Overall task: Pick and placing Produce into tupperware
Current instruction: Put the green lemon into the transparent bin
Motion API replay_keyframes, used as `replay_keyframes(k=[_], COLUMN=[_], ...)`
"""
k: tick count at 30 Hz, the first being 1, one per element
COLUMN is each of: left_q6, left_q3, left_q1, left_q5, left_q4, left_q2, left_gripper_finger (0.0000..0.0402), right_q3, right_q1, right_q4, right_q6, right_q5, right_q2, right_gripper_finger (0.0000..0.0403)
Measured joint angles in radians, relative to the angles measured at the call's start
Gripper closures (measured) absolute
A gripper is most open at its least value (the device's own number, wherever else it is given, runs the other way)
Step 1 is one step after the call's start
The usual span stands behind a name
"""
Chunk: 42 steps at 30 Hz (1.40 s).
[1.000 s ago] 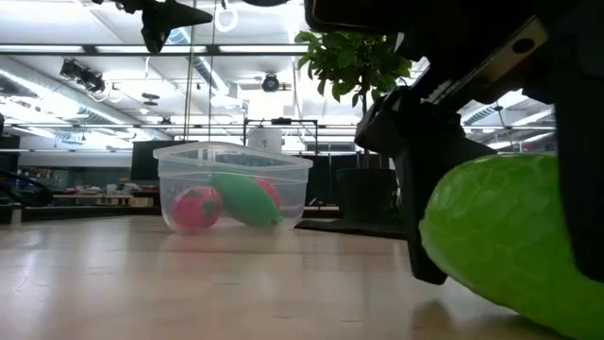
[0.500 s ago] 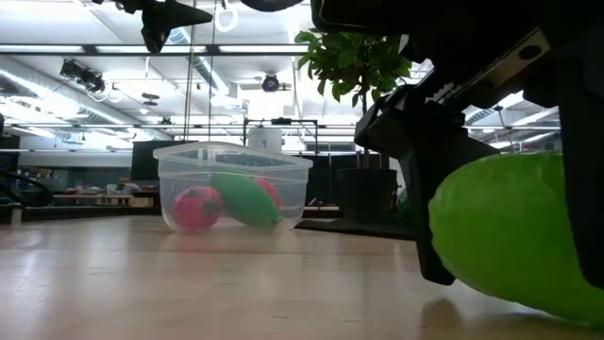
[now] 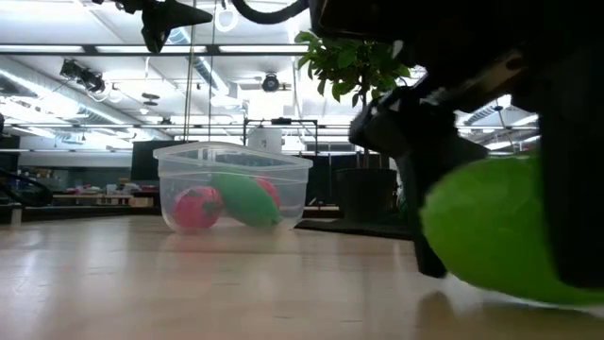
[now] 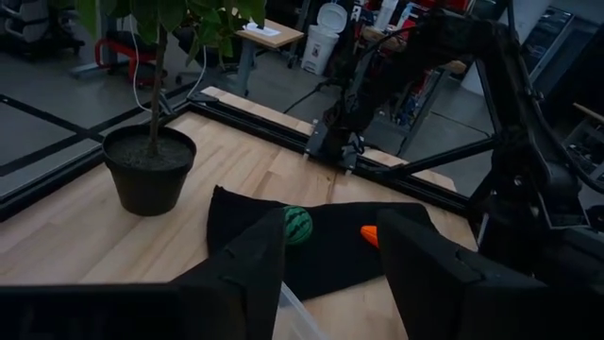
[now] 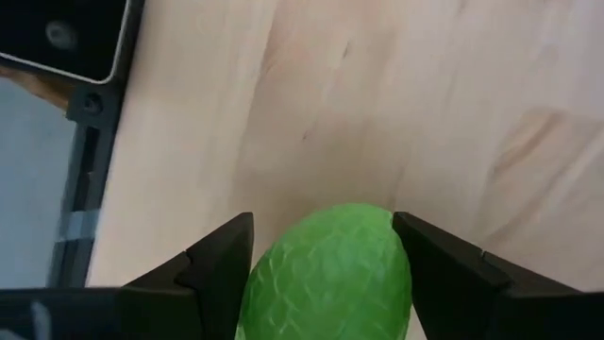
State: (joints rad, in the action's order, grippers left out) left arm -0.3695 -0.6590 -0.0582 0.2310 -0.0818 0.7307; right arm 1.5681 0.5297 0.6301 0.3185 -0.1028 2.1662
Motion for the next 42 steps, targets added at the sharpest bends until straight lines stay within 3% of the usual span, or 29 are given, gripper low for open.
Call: replay_keyframes(k=[6, 19, 26, 42], left_q6=[0.000, 0.000, 0.015, 0.027], left_q3=[0.000, 0.000, 0.000, 0.000], left_q1=[0.000, 0.000, 0.000, 0.000], left_q5=[0.000, 0.000, 0.000, 0.000], left_q4=[0.000, 0.000, 0.000, -0.001], left_q2=[0.000, 0.000, 0.000, 0.000], left_gripper_finger=[0.0229, 0.0229, 0.0225, 0.0229], right_q3=[0.050, 0.224, 0.229, 0.229], right_q1=[-0.051, -0.164, -0.221, -0.356], right_q4=[0.047, 0.243, 0.252, 0.185], right_q6=[-0.065, -0.220, -0.265, -0.275], right_q5=[0.007, 0.200, 0.217, 0.385], right_q2=[0.000, 0.000, -0.008, -0.206], right_gripper_finger=[0.0156, 0.0156, 0.0157, 0.0158])
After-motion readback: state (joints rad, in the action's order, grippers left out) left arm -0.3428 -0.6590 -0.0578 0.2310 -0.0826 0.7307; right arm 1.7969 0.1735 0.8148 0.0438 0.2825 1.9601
